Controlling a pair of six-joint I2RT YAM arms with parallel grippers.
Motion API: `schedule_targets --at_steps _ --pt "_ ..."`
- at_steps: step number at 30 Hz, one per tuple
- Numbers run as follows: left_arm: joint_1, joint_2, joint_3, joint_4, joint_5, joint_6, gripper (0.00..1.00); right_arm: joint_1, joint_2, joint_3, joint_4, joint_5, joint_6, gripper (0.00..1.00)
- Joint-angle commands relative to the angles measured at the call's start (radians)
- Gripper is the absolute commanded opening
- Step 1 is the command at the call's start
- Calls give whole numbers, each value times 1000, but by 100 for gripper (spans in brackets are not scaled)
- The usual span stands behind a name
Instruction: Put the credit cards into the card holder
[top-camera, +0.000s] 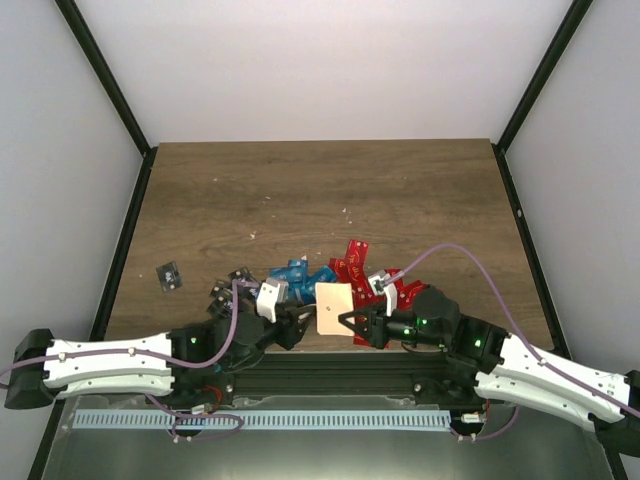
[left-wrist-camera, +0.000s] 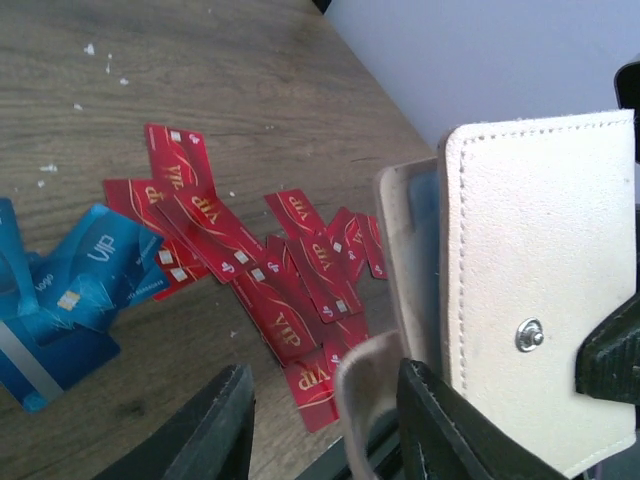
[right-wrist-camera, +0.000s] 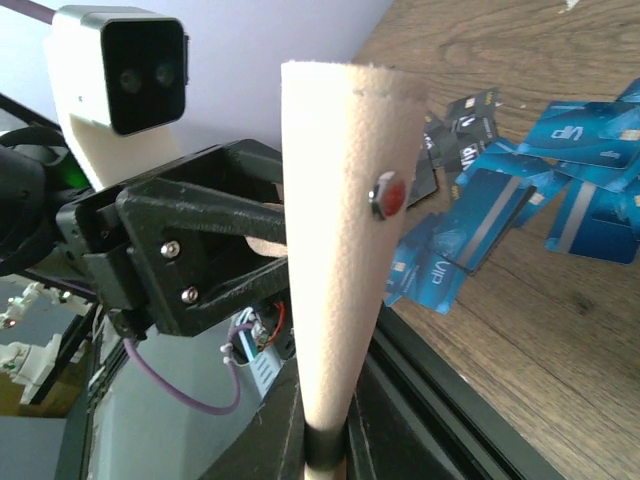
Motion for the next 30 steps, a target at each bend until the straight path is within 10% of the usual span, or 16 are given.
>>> schedule_targets --at_steps 1,9,14,30 --pt "-1 -43 -22 44 5 11 40 -2 -18 23 68 -55 -15 1" --pt "0 -59 -31 85 40 33 32 -4 -16 19 112 -107 -16 1" --pt "-1 -70 -50 132 76 44 4 -4 -9 6 126 -103 -12 1" --pt "0 23 -135 70 -25 -96 4 -44 218 -203 333 -10 129 6"
